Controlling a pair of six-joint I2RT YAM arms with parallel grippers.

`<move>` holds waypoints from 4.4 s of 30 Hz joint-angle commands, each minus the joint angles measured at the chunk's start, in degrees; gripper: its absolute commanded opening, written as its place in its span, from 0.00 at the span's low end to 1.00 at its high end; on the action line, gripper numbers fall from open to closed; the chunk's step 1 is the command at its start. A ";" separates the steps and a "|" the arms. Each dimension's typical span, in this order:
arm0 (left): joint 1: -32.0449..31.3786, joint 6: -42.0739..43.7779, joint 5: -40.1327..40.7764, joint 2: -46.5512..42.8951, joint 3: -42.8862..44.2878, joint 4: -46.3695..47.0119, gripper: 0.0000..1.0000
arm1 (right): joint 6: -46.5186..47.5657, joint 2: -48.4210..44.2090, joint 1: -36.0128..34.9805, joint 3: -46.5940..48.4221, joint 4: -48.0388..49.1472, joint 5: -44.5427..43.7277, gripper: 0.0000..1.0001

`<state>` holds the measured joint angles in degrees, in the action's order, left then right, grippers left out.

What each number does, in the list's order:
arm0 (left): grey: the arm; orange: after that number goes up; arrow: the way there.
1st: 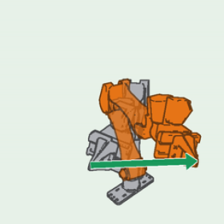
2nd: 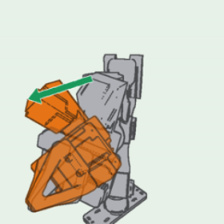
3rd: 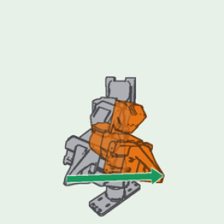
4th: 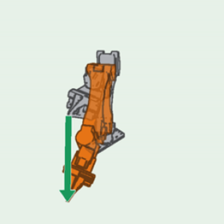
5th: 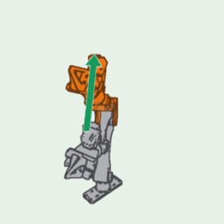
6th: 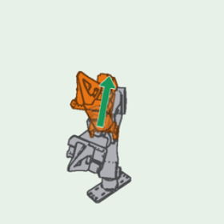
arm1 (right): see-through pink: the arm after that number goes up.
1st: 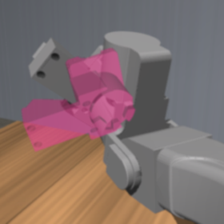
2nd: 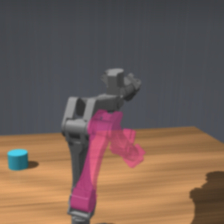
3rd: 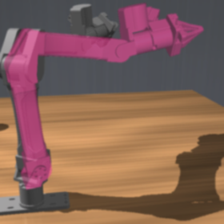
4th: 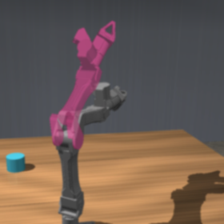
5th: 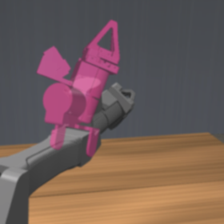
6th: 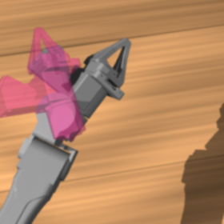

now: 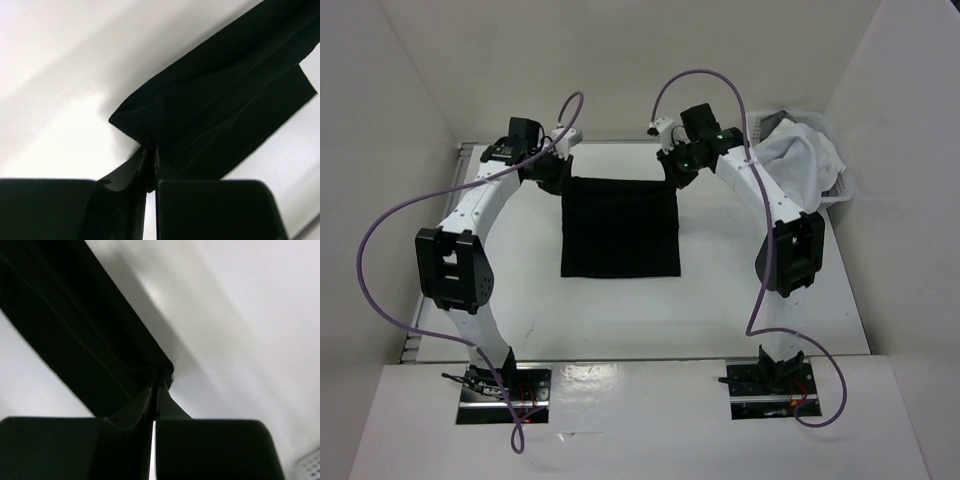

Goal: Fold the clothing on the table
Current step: Fold the skirt

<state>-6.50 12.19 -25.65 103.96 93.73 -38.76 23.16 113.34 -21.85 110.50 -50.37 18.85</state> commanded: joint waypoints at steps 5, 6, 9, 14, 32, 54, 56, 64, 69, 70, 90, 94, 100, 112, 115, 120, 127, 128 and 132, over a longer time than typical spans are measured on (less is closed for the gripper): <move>0.88 0.47 2.00 6.77 7.96 2.38 0.03 | -1.27 5.14 1.81 9.12 5.11 -4.70 0.00; 0.88 0.47 2.01 7.30 8.48 2.99 0.03 | -1.27 5.92 1.81 9.73 5.80 -5.22 0.00; 0.88 0.47 2.01 9.23 8.48 3.69 0.03 | -1.27 7.33 1.81 9.74 6.34 -5.23 0.00; 0.88 0.47 2.62 12.40 9.53 5.01 0.03 | -1.27 9.52 1.81 9.74 6.95 -5.76 0.00; 0.88 -0.68 0.78 15.14 12.46 3.87 0.04 | -1.80 7.25 2.33 4.91 8.97 -6.02 0.00; 0.88 3.55 3.15 3.01 -6.19 3.87 0.31 | 5.76 -3.47 -4.07 -10.56 -1.30 0.22 0.21; 0.88 4.07 3.15 2.39 -7.77 3.87 0.36 | 7.51 -3.48 -4.96 -11.18 -2.71 0.83 0.26; 0.88 5.22 2.62 -3.58 -14.97 3.34 0.49 | 12.97 -2.43 -9.27 -11.80 -14.39 2.51 0.29; 2.55 3.38 2.01 -6.66 -17.53 3.34 0.49 | 13.06 -2.42 -9.27 -11.80 -14.77 2.51 0.40; 3.59 2.85 1.48 -7.71 -18.05 3.34 0.49 | 11.75 -2.42 -9.27 -11.80 -12.93 1.90 0.51; 37.61 -1.37 -7.66 -29.59 -27.90 -3.51 0.99 | 8.66 16.29 -10.41 12.71 -6.40 8.48 0.98; 39.37 -0.85 -6.88 -32.06 -29.22 -3.51 0.99 | 9.80 21.56 -10.41 19.82 -10.00 10.41 0.98; 39.37 -0.85 -6.87 -31.54 -29.75 -2.98 0.99 | 10.33 26.40 -10.41 29.22 -15.01 12.69 0.98; 39.37 -0.85 -7.93 -30.49 -29.75 -2.46 0.99 | 11.56 33.18 -10.94 40.51 -24.16 14.02 0.94; 39.37 -0.32 -7.93 -29.87 -29.75 -2.46 0.99 | 11.56 32.56 -10.94 37.87 -24.16 14.02 0.94; 39.37 -0.32 -8.97 -28.73 -29.75 -2.46 0.99 | 12.26 31.33 -10.94 32.95 -24.16 14.63 0.94; 39.37 0.21 -8.98 -28.81 -29.75 -2.98 0.99 | 9.90 24.76 -10.94 24.96 -20.22 15.16 0.93; 39.37 0.21 -8.98 -28.82 -29.75 -2.98 0.99 | 9.02 18.65 -10.94 21.98 -14.99 14.64 0.93; 39.37 0.21 -8.98 -30.05 -29.75 -2.46 0.99 | 5.50 3.84 -13.21 1.06 -2.55 7.96 0.95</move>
<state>32.51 10.79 -32.51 75.55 64.23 -41.93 31.35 131.41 -32.67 117.58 -63.09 29.56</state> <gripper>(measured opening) 0.993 0.946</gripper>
